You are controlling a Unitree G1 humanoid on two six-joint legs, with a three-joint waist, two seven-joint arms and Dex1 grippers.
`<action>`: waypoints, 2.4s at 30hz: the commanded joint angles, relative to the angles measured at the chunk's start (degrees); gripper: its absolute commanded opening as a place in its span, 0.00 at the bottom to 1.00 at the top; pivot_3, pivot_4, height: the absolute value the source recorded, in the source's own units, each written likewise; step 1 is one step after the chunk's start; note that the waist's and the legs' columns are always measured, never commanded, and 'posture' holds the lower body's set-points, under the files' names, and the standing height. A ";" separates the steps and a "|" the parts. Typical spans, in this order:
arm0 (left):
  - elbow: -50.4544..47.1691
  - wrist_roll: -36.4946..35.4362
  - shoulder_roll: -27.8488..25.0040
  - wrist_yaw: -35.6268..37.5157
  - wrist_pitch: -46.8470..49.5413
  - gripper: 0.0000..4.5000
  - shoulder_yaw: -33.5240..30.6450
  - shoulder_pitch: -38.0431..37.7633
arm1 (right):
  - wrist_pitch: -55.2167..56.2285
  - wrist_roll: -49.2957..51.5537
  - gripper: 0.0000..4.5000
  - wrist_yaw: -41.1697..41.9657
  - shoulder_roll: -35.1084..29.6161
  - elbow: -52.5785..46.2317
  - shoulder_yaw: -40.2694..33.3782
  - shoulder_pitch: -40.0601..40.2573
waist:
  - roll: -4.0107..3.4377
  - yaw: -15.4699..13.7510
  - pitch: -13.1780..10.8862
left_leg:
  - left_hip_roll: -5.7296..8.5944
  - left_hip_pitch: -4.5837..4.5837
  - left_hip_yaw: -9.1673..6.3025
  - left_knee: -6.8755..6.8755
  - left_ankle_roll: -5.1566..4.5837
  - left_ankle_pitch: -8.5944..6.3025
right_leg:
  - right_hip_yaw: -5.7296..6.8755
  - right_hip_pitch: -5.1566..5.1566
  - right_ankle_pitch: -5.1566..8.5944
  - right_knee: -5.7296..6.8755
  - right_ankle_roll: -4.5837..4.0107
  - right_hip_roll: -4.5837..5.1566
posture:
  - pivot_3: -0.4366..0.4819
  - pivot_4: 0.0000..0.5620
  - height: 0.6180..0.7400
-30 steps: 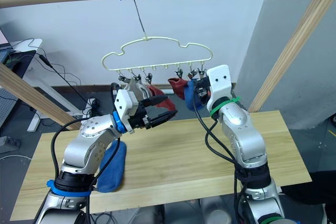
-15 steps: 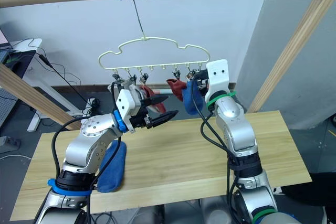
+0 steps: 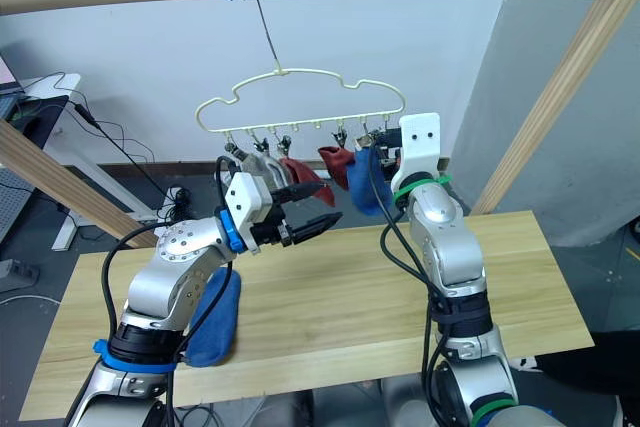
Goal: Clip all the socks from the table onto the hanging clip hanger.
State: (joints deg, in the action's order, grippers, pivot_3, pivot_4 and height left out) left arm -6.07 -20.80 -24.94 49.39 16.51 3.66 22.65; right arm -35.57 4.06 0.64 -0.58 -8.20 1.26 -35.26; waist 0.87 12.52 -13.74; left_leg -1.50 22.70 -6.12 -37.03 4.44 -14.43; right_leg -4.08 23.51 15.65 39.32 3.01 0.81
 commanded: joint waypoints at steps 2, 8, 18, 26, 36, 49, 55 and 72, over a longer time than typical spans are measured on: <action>-0.60 0.42 0.13 0.43 -1.86 0.78 0.15 0.28 | -0.09 -0.50 0.53 -0.85 -0.04 -0.65 -0.52 -0.98 | 0.00 0.01 0.00 | 0.00 0.00 0.00 0.00 0.00 0.00 | 0.00 0.00 0.00 0.00 0.00 0.00 | 0.22 0.31 0.91; -1.00 0.46 0.17 0.37 -2.08 0.78 0.28 -0.38 | 1.65 0.81 0.53 2.36 -0.57 -4.48 1.37 1.49 | 0.00 -0.01 0.00 | 0.00 0.00 0.00 0.01 0.00 0.00 | 0.01 0.00 0.00 0.00 0.00 0.00 | 0.22 0.32 0.91; -0.86 0.05 0.44 0.09 -1.92 0.78 -0.10 -0.02 | 0.34 2.06 0.53 5.92 -2.37 -13.55 2.26 6.17 | 0.00 -0.02 0.00 | 0.00 -0.01 0.00 0.00 0.00 0.00 | 0.00 0.00 0.00 0.01 0.00 0.00 | 0.22 0.32 0.91; -0.68 -1.01 0.24 0.48 -1.57 0.78 -1.07 0.70 | -2.85 0.94 0.53 5.67 -3.21 -11.58 3.32 5.40 | 0.00 0.00 0.00 | 0.00 -0.02 0.00 0.00 0.00 0.00 | 0.00 0.00 0.00 0.03 0.00 0.00 | 0.22 0.32 0.91; -1.19 -0.56 0.22 -0.18 -1.39 0.78 -0.84 0.86 | 0.06 -0.26 0.53 2.92 -1.37 -0.84 2.28 0.46 | 0.00 0.00 0.00 | 0.00 0.00 0.01 0.01 0.00 0.00 | -0.01 0.00 0.00 -0.01 0.00 0.00 | 0.23 0.31 0.91; -1.58 -0.02 0.20 -0.51 -1.43 0.78 -0.49 0.73 | 3.06 0.04 0.53 -0.80 1.23 1.63 -1.40 -0.73 | 0.00 0.01 0.00 | 0.00 -0.01 0.01 0.00 0.00 0.00 | -0.01 0.00 0.00 0.02 0.00 0.00 | 0.22 0.32 0.91; -1.09 0.30 0.17 -0.21 -1.80 0.78 -0.17 0.94 | 2.51 1.33 0.53 -0.12 2.06 2.16 -1.75 -1.55 | 0.00 0.03 0.00 | 0.00 -0.01 0.01 -0.01 0.00 0.00 | 0.00 0.00 0.00 0.04 0.00 0.01 | 0.22 0.32 0.91; 0.84 1.04 0.18 0.57 -4.06 0.78 0.08 0.12 | 0.82 4.06 0.53 -0.59 4.93 3.63 -2.21 -4.48 | 0.00 0.07 0.00 | 0.00 -0.02 0.00 0.00 0.00 0.00 | 0.00 0.01 0.00 0.07 0.00 0.00 | 0.22 0.32 0.91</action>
State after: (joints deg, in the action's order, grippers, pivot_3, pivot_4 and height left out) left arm -3.98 -19.75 -24.58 49.57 13.97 4.16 22.79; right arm -35.01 7.75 0.10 3.86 -2.52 -0.92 -38.60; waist 0.87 12.58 -13.74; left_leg -1.50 22.68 -6.11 -37.04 4.44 -14.43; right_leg -4.08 23.52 15.65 39.40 3.00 0.82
